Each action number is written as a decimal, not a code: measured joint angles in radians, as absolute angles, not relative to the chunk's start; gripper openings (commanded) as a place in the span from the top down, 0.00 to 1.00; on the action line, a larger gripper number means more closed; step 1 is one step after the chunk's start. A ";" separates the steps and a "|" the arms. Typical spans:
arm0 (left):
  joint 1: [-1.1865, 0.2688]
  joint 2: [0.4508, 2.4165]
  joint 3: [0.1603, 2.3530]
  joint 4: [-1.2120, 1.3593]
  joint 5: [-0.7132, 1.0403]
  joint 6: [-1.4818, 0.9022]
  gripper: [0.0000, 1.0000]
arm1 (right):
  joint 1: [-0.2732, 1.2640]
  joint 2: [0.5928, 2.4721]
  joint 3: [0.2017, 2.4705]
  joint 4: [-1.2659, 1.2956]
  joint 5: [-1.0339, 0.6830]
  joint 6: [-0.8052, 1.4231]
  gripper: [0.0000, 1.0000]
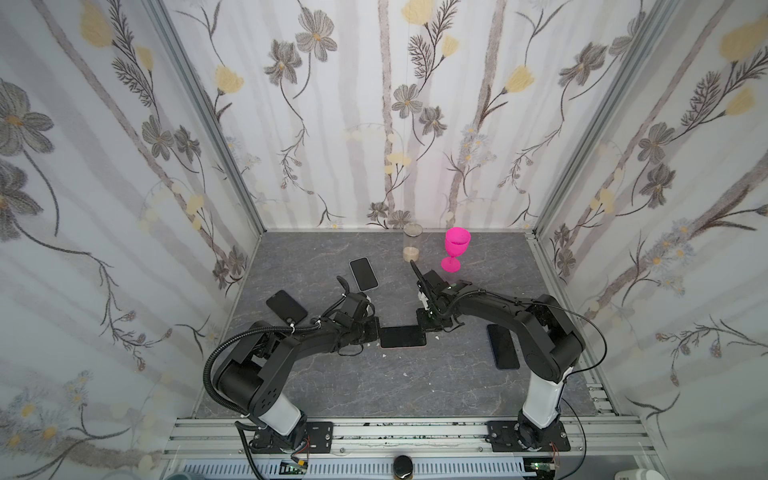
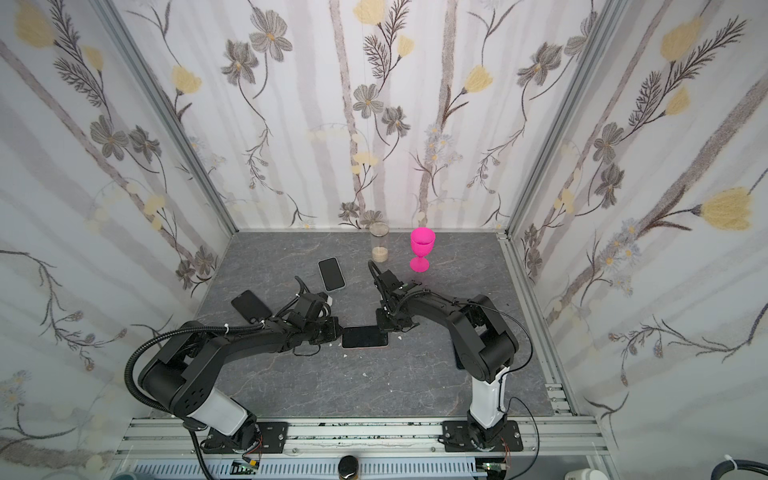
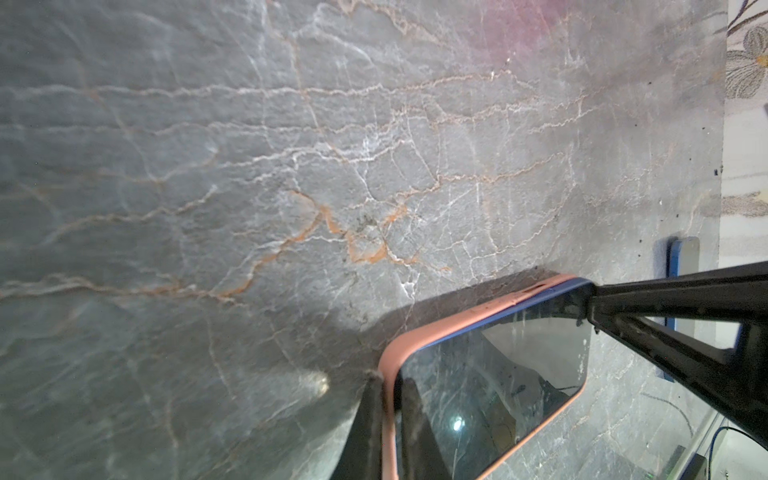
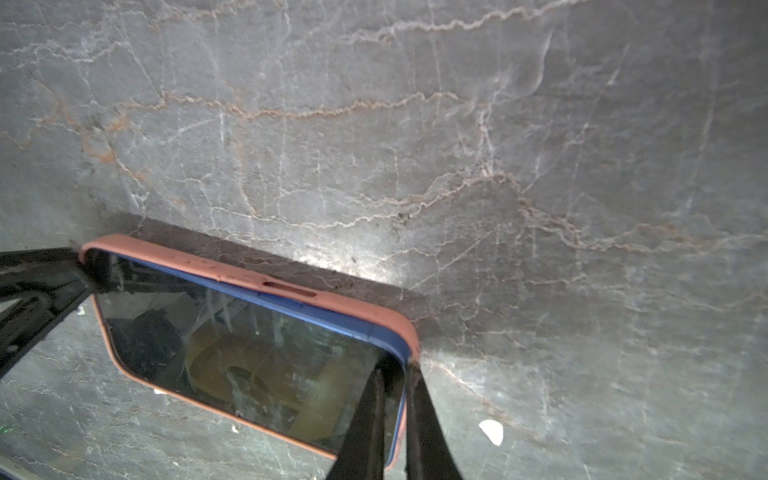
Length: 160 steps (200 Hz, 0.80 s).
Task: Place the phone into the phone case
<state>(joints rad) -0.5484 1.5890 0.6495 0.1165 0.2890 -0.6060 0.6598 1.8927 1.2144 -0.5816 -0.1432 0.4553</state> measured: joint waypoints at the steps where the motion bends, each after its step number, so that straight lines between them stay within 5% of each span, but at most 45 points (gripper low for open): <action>1: -0.548 1.589 0.649 0.117 0.289 -0.606 0.90 | 0.660 1.893 1.214 -0.582 -0.143 0.455 0.89; 160: -0.551 1.584 0.660 0.103 0.274 -0.606 0.91 | 0.681 1.910 1.233 -0.589 -0.097 0.451 0.83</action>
